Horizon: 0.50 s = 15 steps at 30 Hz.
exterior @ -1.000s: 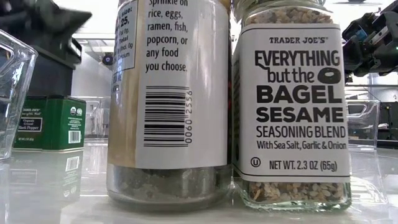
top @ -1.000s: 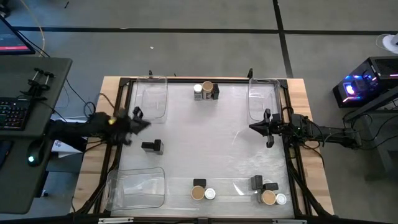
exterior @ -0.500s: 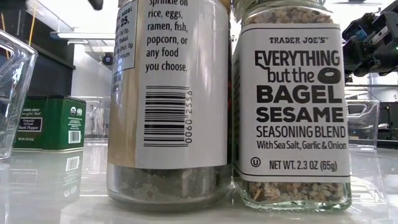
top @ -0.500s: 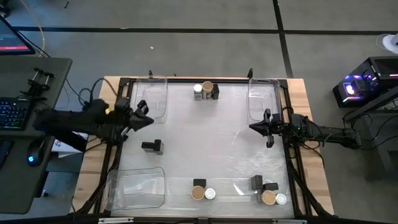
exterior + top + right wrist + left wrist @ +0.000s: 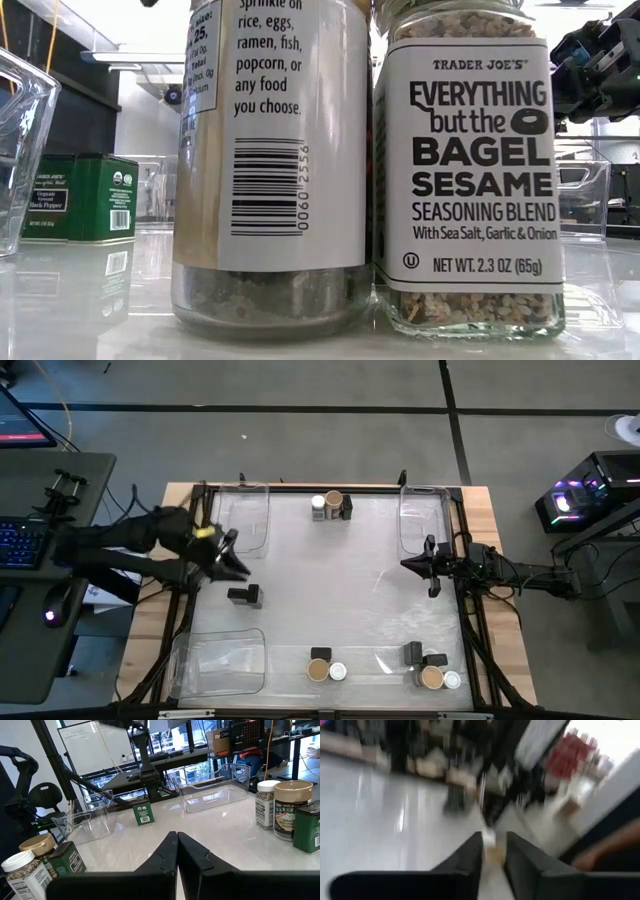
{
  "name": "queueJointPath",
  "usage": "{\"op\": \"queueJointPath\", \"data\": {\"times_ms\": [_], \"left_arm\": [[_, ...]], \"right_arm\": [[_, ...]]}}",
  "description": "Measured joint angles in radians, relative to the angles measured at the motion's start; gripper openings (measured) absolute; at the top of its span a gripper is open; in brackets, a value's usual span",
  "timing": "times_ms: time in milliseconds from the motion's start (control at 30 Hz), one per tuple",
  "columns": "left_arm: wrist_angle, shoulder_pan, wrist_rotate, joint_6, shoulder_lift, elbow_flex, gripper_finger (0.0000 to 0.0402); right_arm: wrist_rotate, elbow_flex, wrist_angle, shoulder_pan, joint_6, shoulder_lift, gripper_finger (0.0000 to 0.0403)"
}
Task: Sort spices by type
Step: Put the black seasoning can into the top left transparent bin
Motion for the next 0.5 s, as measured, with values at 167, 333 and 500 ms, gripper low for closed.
{"op": "queueJointPath", "data": {"times_ms": [167,333,500], "left_arm": [[-0.282,-0.099,-0.027,0.002,0.017,-0.014,0.0183],[-0.446,-0.216,-0.275,-0.008,0.109,-0.038,0.0247],[-0.507,-0.264,-0.517,-0.078,0.241,-0.038,0.0260]], "right_arm": [[0.000,0.000,0.000,0.000,0.000,0.000,0.0000],[0.000,0.000,0.000,0.000,0.000,0.000,0.0000],[0.000,0.000,0.000,0.000,0.000,0.000,0.0000]]}}
